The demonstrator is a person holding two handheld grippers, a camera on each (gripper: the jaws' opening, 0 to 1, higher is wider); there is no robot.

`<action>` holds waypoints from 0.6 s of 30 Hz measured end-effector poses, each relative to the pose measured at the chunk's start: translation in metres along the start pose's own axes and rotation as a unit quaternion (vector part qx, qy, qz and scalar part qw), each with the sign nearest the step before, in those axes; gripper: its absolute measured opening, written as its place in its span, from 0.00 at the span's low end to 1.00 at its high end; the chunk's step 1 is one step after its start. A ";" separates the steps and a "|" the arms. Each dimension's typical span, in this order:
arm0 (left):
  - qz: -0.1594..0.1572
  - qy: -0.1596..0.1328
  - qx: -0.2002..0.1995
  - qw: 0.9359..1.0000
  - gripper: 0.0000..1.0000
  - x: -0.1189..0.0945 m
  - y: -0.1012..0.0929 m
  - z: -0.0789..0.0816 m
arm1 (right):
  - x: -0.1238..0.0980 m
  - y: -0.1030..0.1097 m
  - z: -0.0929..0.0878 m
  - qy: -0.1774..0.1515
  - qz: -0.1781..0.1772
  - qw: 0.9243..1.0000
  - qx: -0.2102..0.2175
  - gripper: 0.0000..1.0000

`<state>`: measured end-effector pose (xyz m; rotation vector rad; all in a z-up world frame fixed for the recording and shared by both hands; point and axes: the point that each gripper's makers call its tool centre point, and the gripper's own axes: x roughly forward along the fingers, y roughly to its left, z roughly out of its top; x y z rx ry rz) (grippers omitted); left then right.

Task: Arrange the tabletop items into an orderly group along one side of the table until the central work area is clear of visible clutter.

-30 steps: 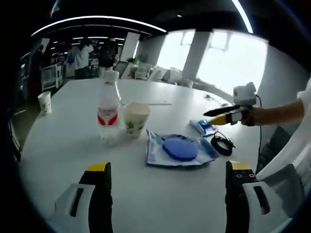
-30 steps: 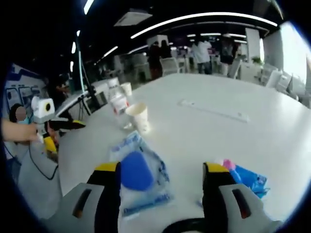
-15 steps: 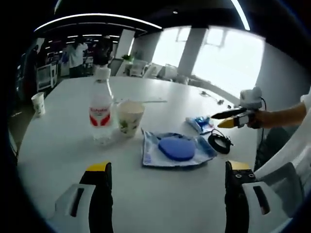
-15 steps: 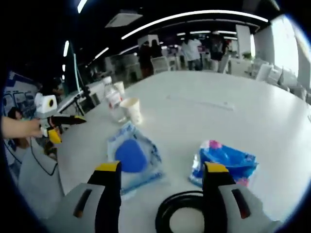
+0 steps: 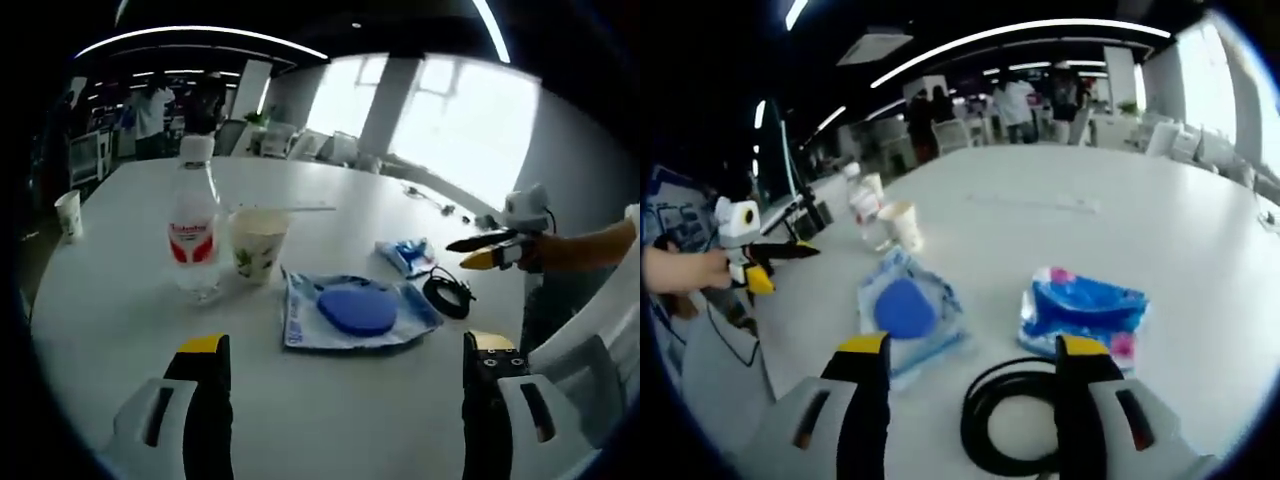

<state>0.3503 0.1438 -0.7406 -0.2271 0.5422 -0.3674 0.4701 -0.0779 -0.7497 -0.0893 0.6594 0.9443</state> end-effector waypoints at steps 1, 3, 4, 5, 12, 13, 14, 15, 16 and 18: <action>0.000 0.001 0.001 1.000 0.93 0.000 0.000 0.000 | 0.000 0.000 -0.001 -0.001 0.000 1.000 0.002 0.63; 0.001 0.000 0.000 1.000 0.93 -0.001 0.001 0.000 | 0.001 0.000 -0.002 0.000 0.001 1.000 0.003 0.63; 0.001 -0.001 -0.001 1.000 0.93 -0.001 0.001 0.000 | 0.001 0.001 -0.004 0.002 0.000 1.000 0.003 0.63; 0.002 -0.001 -0.002 1.000 0.93 -0.002 0.002 0.000 | 0.001 0.001 -0.004 0.002 0.001 1.000 0.003 0.63; 0.002 0.003 -0.001 1.000 0.92 0.001 0.006 0.000 | 0.003 0.003 -0.005 0.000 -0.003 1.000 0.009 0.61; 0.002 0.004 -0.002 1.000 0.92 0.003 0.006 0.000 | 0.004 0.004 -0.006 0.001 -0.002 1.000 0.011 0.61; 0.002 0.004 -0.003 1.000 0.91 0.004 0.007 0.000 | 0.004 0.004 -0.007 0.003 -0.002 1.000 0.012 0.61; 0.002 0.005 -0.003 1.000 0.91 0.005 0.007 0.000 | 0.005 0.004 -0.008 0.003 -0.002 1.000 0.011 0.61; 0.002 0.004 -0.004 1.000 0.91 0.007 0.007 0.001 | 0.005 0.005 -0.008 0.004 -0.001 1.000 0.013 0.61; 0.000 0.005 -0.005 1.000 0.91 0.011 0.007 0.003 | 0.006 0.006 -0.009 0.003 -0.003 1.000 0.016 0.60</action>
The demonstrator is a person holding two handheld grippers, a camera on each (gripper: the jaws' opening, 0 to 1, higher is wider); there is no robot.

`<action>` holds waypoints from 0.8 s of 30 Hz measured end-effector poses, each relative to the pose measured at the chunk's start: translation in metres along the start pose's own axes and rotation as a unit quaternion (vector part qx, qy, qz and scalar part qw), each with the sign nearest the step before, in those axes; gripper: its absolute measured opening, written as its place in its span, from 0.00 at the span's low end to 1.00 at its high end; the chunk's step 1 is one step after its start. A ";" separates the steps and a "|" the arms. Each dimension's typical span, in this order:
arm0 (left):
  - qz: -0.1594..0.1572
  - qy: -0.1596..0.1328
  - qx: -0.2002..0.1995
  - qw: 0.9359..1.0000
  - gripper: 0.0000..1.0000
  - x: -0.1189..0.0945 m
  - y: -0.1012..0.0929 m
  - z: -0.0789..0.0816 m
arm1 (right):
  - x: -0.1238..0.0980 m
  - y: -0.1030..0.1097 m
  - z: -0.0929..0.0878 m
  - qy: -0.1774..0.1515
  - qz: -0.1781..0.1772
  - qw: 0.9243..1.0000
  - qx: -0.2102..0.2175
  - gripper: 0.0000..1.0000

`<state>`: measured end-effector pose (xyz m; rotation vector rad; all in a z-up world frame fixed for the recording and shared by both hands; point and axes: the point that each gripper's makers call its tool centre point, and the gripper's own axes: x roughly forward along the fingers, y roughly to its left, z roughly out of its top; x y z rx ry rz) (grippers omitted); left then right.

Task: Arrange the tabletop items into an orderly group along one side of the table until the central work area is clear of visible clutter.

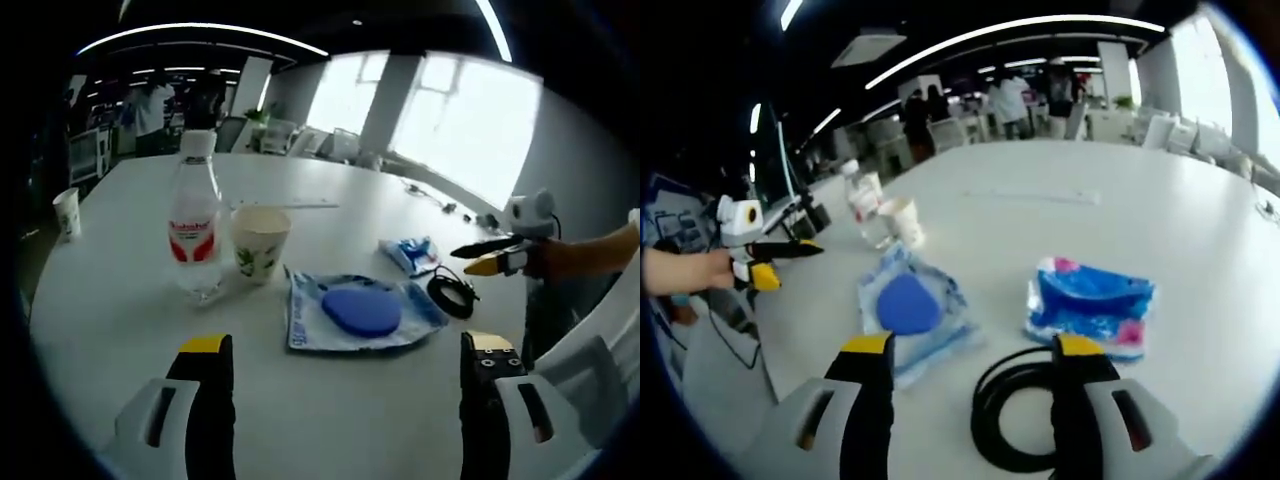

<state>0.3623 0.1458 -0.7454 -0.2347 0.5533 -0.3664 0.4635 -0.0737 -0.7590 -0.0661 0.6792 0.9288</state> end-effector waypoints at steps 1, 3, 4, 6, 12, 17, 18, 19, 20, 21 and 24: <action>-0.001 0.000 0.001 1.000 0.91 0.001 0.000 0.000 | 0.000 0.000 -0.001 0.000 -0.002 1.000 0.000 0.60; -0.002 0.002 0.001 1.000 0.90 0.005 0.000 0.001 | 0.000 0.000 -0.003 -0.002 -0.004 1.000 0.004 0.59; -0.003 0.004 0.000 1.000 0.90 0.007 0.000 0.000 | 0.000 0.000 -0.004 -0.001 -0.005 1.000 0.007 0.59; -0.004 0.006 -0.003 1.000 0.90 0.010 0.001 0.000 | 0.001 0.001 -0.009 0.002 -0.005 1.000 0.010 0.59; -0.005 0.015 -0.009 1.000 0.89 0.019 0.004 -0.003 | 0.002 0.004 -0.021 0.009 -0.007 1.000 0.024 0.59; -0.005 0.023 -0.018 1.000 0.88 0.025 0.008 -0.006 | 0.004 0.005 -0.026 0.011 -0.008 0.999 0.036 0.58; -0.005 0.024 -0.019 1.000 0.88 0.026 0.009 -0.006 | 0.004 0.005 -0.026 0.011 -0.009 0.999 0.038 0.58; -0.005 0.025 -0.020 0.999 0.88 0.027 0.009 -0.006 | 0.004 0.005 -0.027 0.011 -0.009 0.999 0.042 0.58; -0.006 0.025 -0.019 0.999 0.88 0.028 0.009 -0.006 | 0.004 0.005 -0.028 0.011 -0.009 0.999 0.044 0.58; -0.006 0.027 -0.020 0.999 0.87 0.029 0.010 -0.006 | 0.004 0.005 -0.028 0.011 -0.009 0.999 0.045 0.58; -0.008 0.032 -0.021 0.999 0.87 0.033 0.011 -0.007 | 0.005 0.005 -0.031 0.012 -0.012 0.999 0.049 0.58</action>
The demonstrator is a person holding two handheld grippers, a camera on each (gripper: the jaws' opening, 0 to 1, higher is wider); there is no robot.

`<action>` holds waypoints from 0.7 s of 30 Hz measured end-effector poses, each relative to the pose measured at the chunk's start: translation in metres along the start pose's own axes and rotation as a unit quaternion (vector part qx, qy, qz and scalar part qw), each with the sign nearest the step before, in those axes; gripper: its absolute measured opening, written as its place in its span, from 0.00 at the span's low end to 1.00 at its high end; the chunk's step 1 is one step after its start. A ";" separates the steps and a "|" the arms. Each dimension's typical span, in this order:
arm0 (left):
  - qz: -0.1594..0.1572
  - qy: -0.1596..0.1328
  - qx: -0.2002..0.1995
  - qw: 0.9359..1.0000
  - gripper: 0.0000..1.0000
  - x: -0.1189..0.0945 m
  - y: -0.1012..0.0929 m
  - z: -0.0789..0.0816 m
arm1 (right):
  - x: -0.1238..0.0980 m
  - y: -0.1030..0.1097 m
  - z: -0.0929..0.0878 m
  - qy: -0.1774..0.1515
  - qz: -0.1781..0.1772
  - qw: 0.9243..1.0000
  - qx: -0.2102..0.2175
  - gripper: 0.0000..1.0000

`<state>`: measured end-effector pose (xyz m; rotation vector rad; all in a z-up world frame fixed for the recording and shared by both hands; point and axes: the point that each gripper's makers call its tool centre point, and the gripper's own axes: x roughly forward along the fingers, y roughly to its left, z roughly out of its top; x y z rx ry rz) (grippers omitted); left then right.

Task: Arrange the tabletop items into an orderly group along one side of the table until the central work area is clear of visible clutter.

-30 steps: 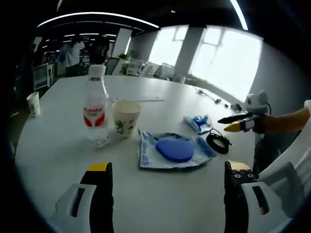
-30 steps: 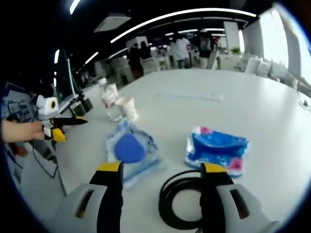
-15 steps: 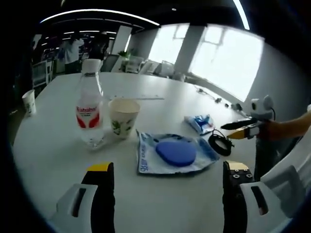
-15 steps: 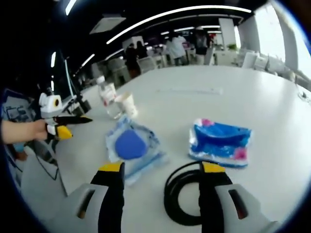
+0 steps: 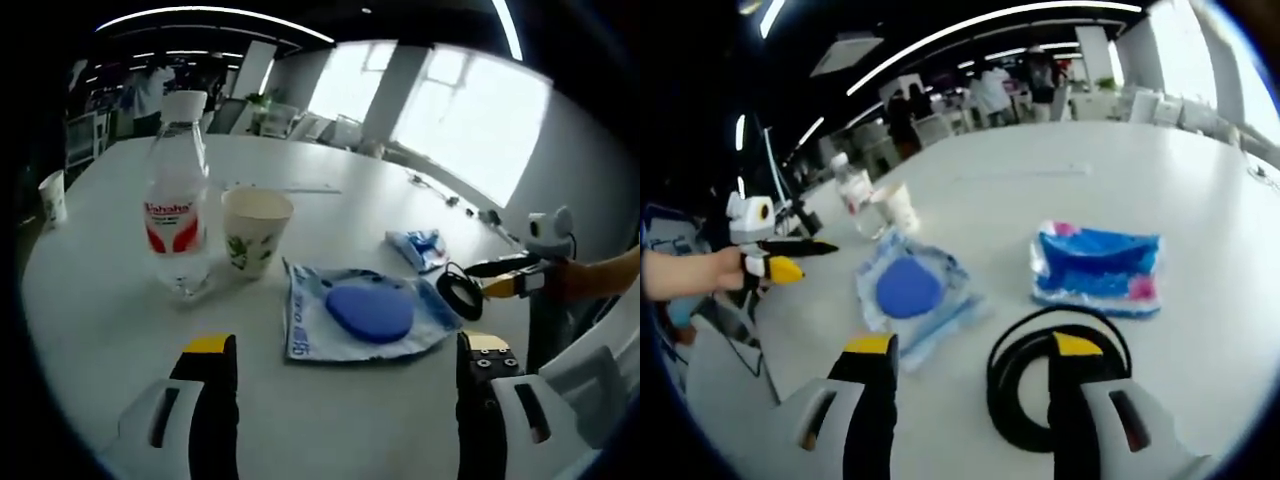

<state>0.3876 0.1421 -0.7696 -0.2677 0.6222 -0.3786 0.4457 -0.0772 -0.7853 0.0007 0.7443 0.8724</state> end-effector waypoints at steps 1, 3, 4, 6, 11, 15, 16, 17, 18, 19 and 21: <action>-0.001 0.001 -0.001 1.000 0.87 0.002 0.001 0.000 | 0.001 0.000 -0.003 0.001 -0.002 1.000 0.003 0.58; -0.002 0.001 -0.004 1.000 0.87 0.004 0.002 0.000 | 0.001 0.001 -0.008 0.002 -0.004 1.000 0.013 0.58; -0.002 0.001 -0.006 1.000 0.87 0.005 0.002 0.000 | 0.001 0.003 -0.010 0.002 -0.002 1.000 0.017 0.57; -0.001 0.003 -0.009 1.000 0.86 0.007 0.004 0.000 | 0.002 0.006 -0.015 0.005 -0.002 1.000 0.021 0.57; 0.000 0.014 -0.011 1.000 0.85 0.015 0.007 -0.003 | 0.005 0.011 -0.021 0.008 0.001 0.999 0.031 0.57; 0.001 0.017 -0.017 1.000 0.85 0.018 0.010 -0.004 | 0.007 0.012 -0.023 0.007 0.002 0.999 0.046 0.57; 0.001 0.019 -0.018 1.000 0.85 0.019 0.010 -0.004 | 0.007 0.013 -0.023 0.007 0.002 0.999 0.048 0.57; 0.000 0.018 -0.021 1.000 0.84 0.020 0.010 -0.004 | 0.009 0.014 -0.025 0.007 0.003 0.999 0.047 0.57; 0.000 0.017 -0.028 0.999 0.84 0.021 0.011 -0.003 | 0.010 0.016 -0.027 0.009 0.003 0.999 0.046 0.56; 0.001 0.016 -0.031 0.999 0.84 0.021 0.012 -0.003 | 0.010 0.017 -0.028 0.010 0.005 0.999 0.046 0.56; 0.001 0.015 -0.035 0.999 0.84 0.022 0.012 -0.003 | 0.011 0.021 -0.032 0.010 0.006 0.999 0.050 0.57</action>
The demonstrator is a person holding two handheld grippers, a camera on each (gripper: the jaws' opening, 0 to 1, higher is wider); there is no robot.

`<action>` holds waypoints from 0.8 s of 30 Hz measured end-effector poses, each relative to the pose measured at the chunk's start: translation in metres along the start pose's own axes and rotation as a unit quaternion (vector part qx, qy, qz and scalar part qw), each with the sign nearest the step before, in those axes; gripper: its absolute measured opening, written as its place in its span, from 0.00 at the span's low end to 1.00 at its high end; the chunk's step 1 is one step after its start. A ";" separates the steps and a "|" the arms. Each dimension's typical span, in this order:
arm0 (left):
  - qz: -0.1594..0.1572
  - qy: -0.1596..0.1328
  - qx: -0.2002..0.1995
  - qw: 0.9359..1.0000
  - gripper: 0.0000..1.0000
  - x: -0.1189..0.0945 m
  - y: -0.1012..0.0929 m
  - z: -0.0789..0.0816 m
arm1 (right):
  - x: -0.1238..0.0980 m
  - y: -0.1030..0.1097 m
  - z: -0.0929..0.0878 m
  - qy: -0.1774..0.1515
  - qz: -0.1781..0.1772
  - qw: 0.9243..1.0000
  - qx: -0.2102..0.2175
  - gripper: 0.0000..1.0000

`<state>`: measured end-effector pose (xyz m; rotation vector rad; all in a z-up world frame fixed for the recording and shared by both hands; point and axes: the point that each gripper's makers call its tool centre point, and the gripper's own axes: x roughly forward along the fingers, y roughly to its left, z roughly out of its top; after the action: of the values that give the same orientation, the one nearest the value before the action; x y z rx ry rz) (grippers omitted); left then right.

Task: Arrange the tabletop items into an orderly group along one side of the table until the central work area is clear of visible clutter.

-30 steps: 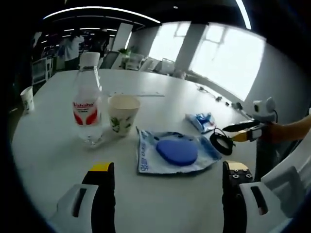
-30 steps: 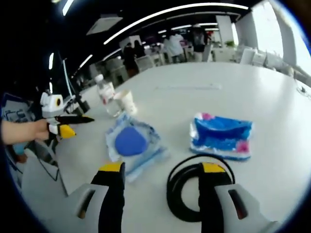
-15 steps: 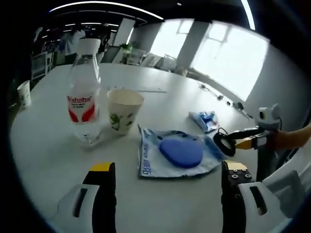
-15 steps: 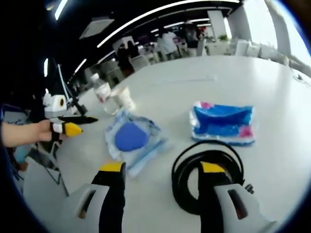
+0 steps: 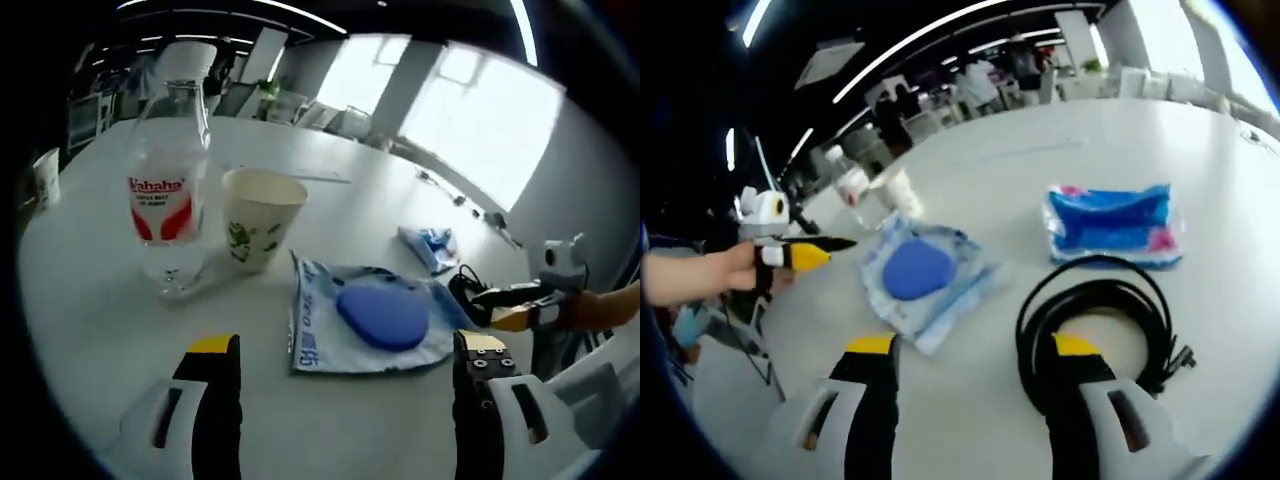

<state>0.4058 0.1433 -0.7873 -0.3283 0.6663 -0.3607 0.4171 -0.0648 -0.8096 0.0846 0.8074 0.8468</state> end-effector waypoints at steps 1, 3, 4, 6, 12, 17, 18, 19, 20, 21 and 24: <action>0.000 0.000 -0.001 1.000 0.84 0.001 0.000 0.000 | 0.000 0.000 0.000 -0.002 -0.002 1.000 0.000 0.57; 0.001 0.004 -0.003 1.000 0.84 0.003 0.002 0.000 | 0.001 -0.001 0.000 -0.006 -0.007 1.000 0.003 0.57; 0.001 0.006 -0.004 1.000 0.84 0.003 0.002 0.000 | 0.001 0.000 0.001 -0.006 -0.011 1.000 0.001 0.57; 0.002 0.008 -0.004 1.000 0.84 0.005 0.003 0.001 | 0.000 0.001 0.002 -0.009 -0.017 1.000 -0.007 0.55; 0.000 0.013 -0.006 1.000 0.83 0.011 0.004 0.001 | 0.001 0.013 0.010 -0.035 -0.016 0.999 0.009 0.51; -0.001 0.018 -0.012 1.000 0.82 0.013 0.003 0.001 | 0.011 0.025 0.008 -0.026 0.003 0.999 0.021 0.51; 0.000 0.020 -0.015 1.000 0.81 0.013 0.003 0.000 | 0.013 0.026 0.008 -0.027 0.003 0.999 0.029 0.51; 0.000 0.019 -0.017 1.000 0.81 0.013 0.003 0.000 | 0.015 0.027 0.009 -0.028 0.005 0.999 0.037 0.51; 0.001 0.019 -0.017 1.000 0.81 0.013 0.004 0.000 | 0.016 0.028 0.008 -0.026 0.006 0.999 0.043 0.51; 0.002 0.020 -0.017 1.000 0.80 0.013 0.004 0.000 | 0.018 0.029 0.008 -0.024 0.008 0.999 0.046 0.50; 0.004 0.027 -0.026 0.999 0.78 0.012 0.006 -0.002 | 0.022 0.033 0.007 -0.016 0.015 0.999 0.047 0.48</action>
<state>0.4147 0.1430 -0.7982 -0.3663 0.7305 -0.3462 0.4094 -0.0255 -0.8053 0.1929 0.8164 0.8342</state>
